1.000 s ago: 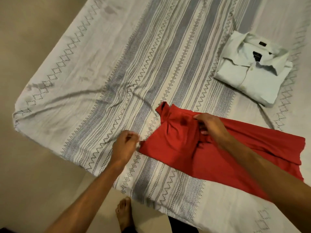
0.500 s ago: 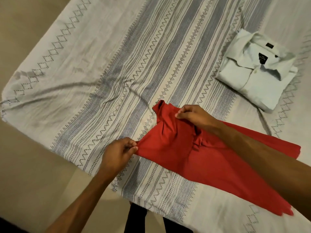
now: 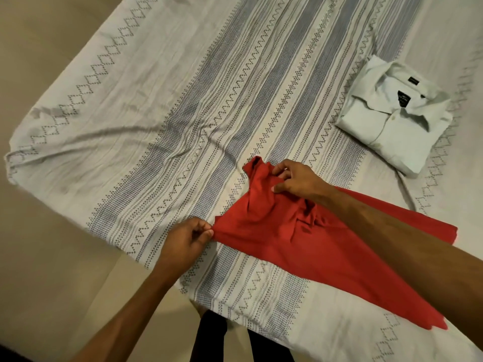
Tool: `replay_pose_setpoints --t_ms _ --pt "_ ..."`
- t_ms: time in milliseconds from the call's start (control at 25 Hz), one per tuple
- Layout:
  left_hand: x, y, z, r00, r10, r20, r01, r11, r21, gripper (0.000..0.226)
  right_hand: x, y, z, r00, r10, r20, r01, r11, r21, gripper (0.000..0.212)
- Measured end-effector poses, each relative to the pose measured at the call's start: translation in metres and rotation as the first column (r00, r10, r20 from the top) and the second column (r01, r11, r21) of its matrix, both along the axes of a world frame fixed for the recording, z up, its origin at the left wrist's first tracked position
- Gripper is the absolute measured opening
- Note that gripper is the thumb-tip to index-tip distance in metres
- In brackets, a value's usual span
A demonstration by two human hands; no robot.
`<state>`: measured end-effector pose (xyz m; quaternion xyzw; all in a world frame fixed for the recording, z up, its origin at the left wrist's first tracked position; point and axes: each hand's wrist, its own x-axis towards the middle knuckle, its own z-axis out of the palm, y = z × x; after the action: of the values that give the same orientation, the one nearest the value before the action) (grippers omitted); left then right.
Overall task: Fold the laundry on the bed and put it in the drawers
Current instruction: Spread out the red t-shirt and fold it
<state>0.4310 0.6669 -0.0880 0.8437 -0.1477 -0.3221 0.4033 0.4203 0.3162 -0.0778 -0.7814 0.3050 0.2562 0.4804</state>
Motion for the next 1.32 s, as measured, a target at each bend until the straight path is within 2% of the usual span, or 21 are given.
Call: replay_pose_setpoints --t_ms 40,120,200,280,320,400,480,560,680,720,840,960,1000,1040,1080,1120,1160,1200,1240,1280,1320 --pt "-0.001 -0.004 0.003 0.999 0.008 0.045 -0.009 0.999 0.039 0.008 0.0 0.0 0.0 1.0 0.01 -0.001 -0.01 1.0 -0.023 0.05" --pt "-0.004 -0.011 0.008 0.949 -0.119 0.292 0.061 0.978 0.2 0.018 0.001 -0.001 0.002 0.999 0.049 -0.009 -0.049 0.998 -0.048 0.053" --pt "-0.016 -0.03 0.016 0.788 -0.374 0.489 0.287 0.926 0.245 0.02 0.0 -0.001 0.002 0.995 0.096 -0.025 -0.097 0.993 -0.069 0.054" --pt "-0.033 -0.056 0.016 0.626 -0.591 0.509 0.555 0.796 0.242 0.03 -0.001 0.001 0.002 0.994 0.113 -0.001 -0.112 0.987 -0.115 0.047" --pt "-0.04 -0.07 0.01 0.58 -0.656 0.484 0.623 0.739 0.256 0.037 -0.002 0.002 0.003 0.993 0.117 0.032 -0.11 0.981 -0.16 0.042" --pt "-0.043 -0.093 -0.004 0.574 -0.708 0.411 0.642 0.701 0.31 0.049 -0.003 0.007 0.009 0.971 0.209 0.116 -0.162 0.934 -0.32 0.027" --pt "-0.041 -0.101 -0.018 0.599 -0.712 0.366 0.61 0.702 0.368 0.052 -0.011 0.022 0.026 0.91 0.388 0.142 -0.263 0.809 -0.526 0.021" --pt "-0.04 -0.096 -0.024 0.591 -0.698 0.406 0.597 0.716 0.362 0.049 -0.032 0.045 0.039 0.792 0.588 0.165 -0.355 0.663 -0.659 0.022" --pt "-0.044 -0.074 -0.025 0.542 -0.621 0.566 0.63 0.746 0.216 0.033 -0.084 0.089 0.038 0.585 0.793 0.169 -0.486 0.511 -0.709 0.032" --pt "-0.044 -0.065 -0.026 0.557 -0.591 0.583 0.628 0.76 0.17 0.028 -0.099 0.098 0.031 0.571 0.805 0.162 -0.49 0.492 -0.72 0.035" --pt "-0.04 -0.048 -0.019 0.608 -0.655 0.45 0.628 0.743 0.233 0.029 -0.131 0.1 0.004 0.648 0.754 0.112 -0.48 0.518 -0.708 0.047" --pt "-0.032 -0.032 -0.019 0.516 -0.722 0.461 0.662 0.677 0.32 0.046 -0.149 0.094 -0.014 0.615 0.788 0.028 -0.517 0.43 -0.74 0.056" --pt "-0.03 -0.027 -0.016 0.525 -0.711 0.468 0.649 0.69 0.32 0.046 -0.151 0.094 -0.017 0.596 0.803 0.019 -0.517 0.402 -0.756 0.055" --pt "-0.028 -0.022 -0.014 0.578 -0.669 0.466 0.621 0.732 0.28 0.04 -0.152 0.094 -0.018 0.585 0.811 0.021 -0.501 0.382 -0.776 0.052" --pt "-0.027 -0.02 -0.007 0.698 -0.568 0.436 0.543 0.817 0.194 0.03 -0.151 0.093 -0.018 0.578 0.815 0.026 -0.477 0.364 -0.8 0.048" --pt "-0.028 -0.021 0.0 0.849 -0.397 0.348 0.397 0.915 0.075 0.018 -0.15 0.093 -0.018 0.575 0.818 0.03 -0.451 0.347 -0.823 0.043" --pt "-0.028 -0.024 0.007 0.96 -0.179 0.213 0.189 0.982 -0.026 0.013 -0.149 0.093 -0.018 0.574 0.818 0.038 -0.422 0.335 -0.842 0.036" --pt "-0.027 -0.03 0.014 0.993 0.044 0.111 -0.034 0.996 -0.084 0.015 -0.15 0.092 -0.019 0.572 0.818 0.057 -0.393 0.335 -0.856 0.031" --pt "-0.024 -0.036 0.019 0.976 0.202 0.082 -0.193 0.976 -0.104 0.017 -0.153 0.091 -0.02 0.566 0.821 0.079 -0.374 0.341 -0.862 0.028" --pt "-0.02 -0.041 0.021 0.958 0.279 0.072 -0.272 0.958 -0.09 0.018 -0.156 0.09 -0.022 0.548 0.831 0.094 -0.368 0.341 -0.865 0.027" --pt "-0.017 -0.047 0.021 0.959 0.277 0.055 -0.274 0.96 -0.057 0.019 -0.16 0.088 -0.023 0.52 0.848 0.096 -0.377 0.329 -0.866 0.025"
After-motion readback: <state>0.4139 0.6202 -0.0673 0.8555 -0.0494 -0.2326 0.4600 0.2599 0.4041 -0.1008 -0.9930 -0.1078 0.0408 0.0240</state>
